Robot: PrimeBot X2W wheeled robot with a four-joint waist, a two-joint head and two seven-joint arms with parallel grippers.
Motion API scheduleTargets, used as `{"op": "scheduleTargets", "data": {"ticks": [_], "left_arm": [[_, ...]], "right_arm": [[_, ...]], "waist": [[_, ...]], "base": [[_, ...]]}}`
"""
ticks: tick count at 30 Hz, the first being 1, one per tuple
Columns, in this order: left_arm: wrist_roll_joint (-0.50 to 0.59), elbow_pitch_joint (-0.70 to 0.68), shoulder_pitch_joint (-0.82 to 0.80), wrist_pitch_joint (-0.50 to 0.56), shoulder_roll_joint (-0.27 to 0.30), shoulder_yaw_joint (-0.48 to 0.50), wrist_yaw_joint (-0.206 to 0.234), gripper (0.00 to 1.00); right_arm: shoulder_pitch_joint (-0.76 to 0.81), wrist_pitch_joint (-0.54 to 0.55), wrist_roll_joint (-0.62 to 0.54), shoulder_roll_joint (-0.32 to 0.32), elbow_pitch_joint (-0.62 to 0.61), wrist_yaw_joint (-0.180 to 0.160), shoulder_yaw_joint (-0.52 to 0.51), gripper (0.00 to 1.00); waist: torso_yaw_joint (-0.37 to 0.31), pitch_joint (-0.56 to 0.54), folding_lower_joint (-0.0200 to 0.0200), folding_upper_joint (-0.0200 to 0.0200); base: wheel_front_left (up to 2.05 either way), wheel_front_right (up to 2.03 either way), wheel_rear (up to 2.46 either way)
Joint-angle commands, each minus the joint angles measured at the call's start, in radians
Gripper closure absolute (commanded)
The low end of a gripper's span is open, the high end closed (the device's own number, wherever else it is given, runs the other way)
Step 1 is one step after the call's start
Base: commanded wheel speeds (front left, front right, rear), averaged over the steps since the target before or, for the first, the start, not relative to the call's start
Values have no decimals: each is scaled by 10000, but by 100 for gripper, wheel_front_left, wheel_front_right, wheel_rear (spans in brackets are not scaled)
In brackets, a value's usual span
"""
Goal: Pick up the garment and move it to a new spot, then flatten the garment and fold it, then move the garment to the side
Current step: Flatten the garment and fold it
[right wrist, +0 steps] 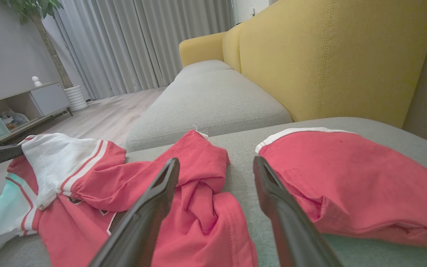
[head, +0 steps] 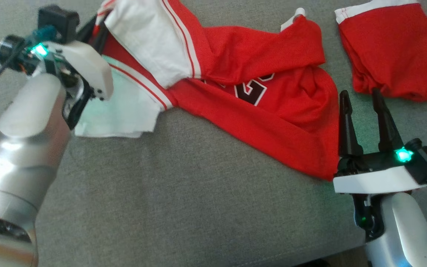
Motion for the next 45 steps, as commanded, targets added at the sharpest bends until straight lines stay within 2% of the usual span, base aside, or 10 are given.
{"op": "scheduleTargets", "data": {"ticks": [1, 3, 4, 5, 12, 21, 29, 36, 39, 45], "left_arm": [[-90, -26, -624, -121, 462, 214, 18, 100], [-149, 216, -805, -165, 477, 49, 18, 100], [-198, 331, -854, -184, 487, -31, 18, 63], [-257, 481, -889, -225, 514, -54, 18, 0], [-666, 948, -630, -843, 543, -424, 18, 0], [-944, 390, 271, -2740, 315, -187, 209, 0], [-1052, -2213, 2656, -3024, 86, 968, 1302, 0], [-451, -4803, 5870, -3029, -420, 2182, 2296, 0], [-127, -5402, 6843, -3029, -676, 2574, 2449, 0], [300, -5806, 7575, -3030, -1082, 3165, 2297, 0]], "right_arm": [[-216, -106, 95, -39, -327, 19, 298, 0], [-257, -106, 121, -39, -316, 19, 355, 0], [-276, -106, 143, -39, -309, 19, 379, 0], [-291, -106, 163, -39, -299, 19, 395, 0], [-260, -106, 102, -39, -227, 19, 344, 0], [-62, -107, -230, -39, -147, 19, -50, 0], [342, -107, -449, -39, 69, 19, -242, 0], [765, -107, -324, -39, 293, 19, -344, 0], [920, -107, -274, -39, 316, 19, -369, 0], [949, -107, -288, -39, 348, 19, -294, 0]], "waist": [[-44, 63, -1, 0], [-79, 93, -1, 0], [-91, 97, -1, 0], [-94, 90, -1, 0], [217, -337, -1, 0], [1198, -1380, -1, 0], [2264, -2373, -1, 0], [2635, -2787, -1, 0], [2663, -2833, -1, 0], [2562, -2777, -1, 0]], "base": [[0, 0, 0], [0, 0, 0], [0, 0, 0], [0, 0, 0], [0, 0, 0], [0, 0, 0], [0, 0, 0], [0, 0, 0], [0, 0, 0], [0, 0, 0]]}}
